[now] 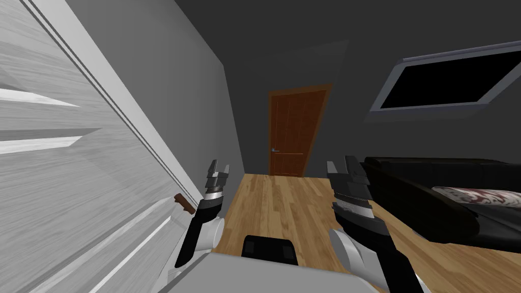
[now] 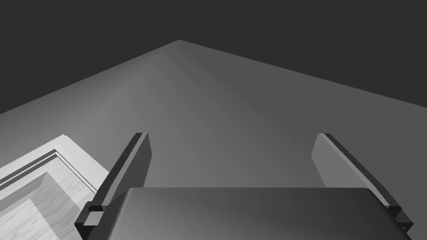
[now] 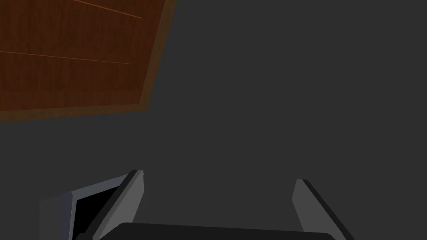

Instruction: Pull the door open

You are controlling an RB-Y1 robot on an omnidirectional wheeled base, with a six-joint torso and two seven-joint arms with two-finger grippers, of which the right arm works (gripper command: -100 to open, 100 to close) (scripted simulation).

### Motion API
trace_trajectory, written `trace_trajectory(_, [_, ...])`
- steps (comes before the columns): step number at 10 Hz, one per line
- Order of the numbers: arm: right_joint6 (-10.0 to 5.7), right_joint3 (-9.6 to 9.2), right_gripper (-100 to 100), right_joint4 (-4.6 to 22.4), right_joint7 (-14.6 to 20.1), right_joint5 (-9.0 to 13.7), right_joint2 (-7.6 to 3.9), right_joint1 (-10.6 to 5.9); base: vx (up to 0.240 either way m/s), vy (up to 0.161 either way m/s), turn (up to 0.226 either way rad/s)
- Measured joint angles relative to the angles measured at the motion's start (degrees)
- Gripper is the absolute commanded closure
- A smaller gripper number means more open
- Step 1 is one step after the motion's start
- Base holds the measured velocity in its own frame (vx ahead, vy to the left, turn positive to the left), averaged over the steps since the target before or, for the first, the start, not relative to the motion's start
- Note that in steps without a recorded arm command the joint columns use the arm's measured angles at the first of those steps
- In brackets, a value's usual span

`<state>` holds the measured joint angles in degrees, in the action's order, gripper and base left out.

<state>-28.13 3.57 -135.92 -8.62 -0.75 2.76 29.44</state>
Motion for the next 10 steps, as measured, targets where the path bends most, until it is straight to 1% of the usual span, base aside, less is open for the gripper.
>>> trace_trajectory(1, [-0.10,0.22,-100,1.0,0.1,0.1,-0.34,-0.49,0.088,0.009,0.072])
trace_trajectory(3, [-1.21,0.43,-100,4.1,0.4,0.4,-1.15,-1.14,0.115,0.006,0.074])
trace_trajectory(4, [-1.62,0.85,-100,5.6,0.7,0.8,-1.82,-1.34,0.095,0.009,0.086])
trace_trajectory(6, [-2.09,1.45,-100,8.3,1.2,1.2,-2.69,-2.30,0.074,0.010,0.055])
trace_trajectory(7, [-2.16,1.43,-100,9.4,1.3,1.2,-2.83,-2.80,0.067,0.006,0.049])
trace_trajectory(8, [-2.05,1.86,-100,10.5,1.4,1.5,-3.31,-3.49,0.072,0.010,0.059])
trace_trajectory(9, [-2.52,1.88,-100,11.8,1.6,1.6,-3.55,-3.50,0.083,0.004,0.073])
trace_trajectory(10, [-2.69,2.30,-100,13.3,1.8,1.9,-4.01,-4.35,0.089,0.003,0.077])
